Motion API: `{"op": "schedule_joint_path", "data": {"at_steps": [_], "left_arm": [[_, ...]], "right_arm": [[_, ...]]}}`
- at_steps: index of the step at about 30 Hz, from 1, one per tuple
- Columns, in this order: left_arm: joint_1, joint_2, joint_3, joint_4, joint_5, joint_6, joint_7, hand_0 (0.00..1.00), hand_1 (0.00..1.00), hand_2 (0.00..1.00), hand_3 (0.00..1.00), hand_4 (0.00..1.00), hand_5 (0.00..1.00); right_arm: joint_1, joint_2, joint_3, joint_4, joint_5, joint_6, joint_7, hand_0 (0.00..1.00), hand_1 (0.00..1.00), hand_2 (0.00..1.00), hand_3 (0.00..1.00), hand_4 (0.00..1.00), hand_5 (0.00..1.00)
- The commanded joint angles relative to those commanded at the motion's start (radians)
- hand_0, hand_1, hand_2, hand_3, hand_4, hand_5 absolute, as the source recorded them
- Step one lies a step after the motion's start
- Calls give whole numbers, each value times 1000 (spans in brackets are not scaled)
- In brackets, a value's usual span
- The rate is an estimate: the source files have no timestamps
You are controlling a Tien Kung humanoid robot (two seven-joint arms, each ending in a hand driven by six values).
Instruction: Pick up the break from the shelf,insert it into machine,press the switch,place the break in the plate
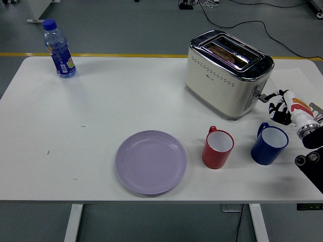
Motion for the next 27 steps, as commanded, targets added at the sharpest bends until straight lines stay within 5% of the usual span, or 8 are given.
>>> {"op": "schedule_joint_path", "data": {"at_steps": [19,27], "left_arm": [[-1,-1,4,0,-8,1,-1,687,695,681,568,283,824],[-2,0,10,0,-15,0,-2,687,695,681,568,282,825]], "right_arm": [[-14,-14,51,-8,-22,-4,-24,93,103,229,577,559,2],[-19,-33,129,22,-41,-52,-54,117,125,251,585,559,2]]}}
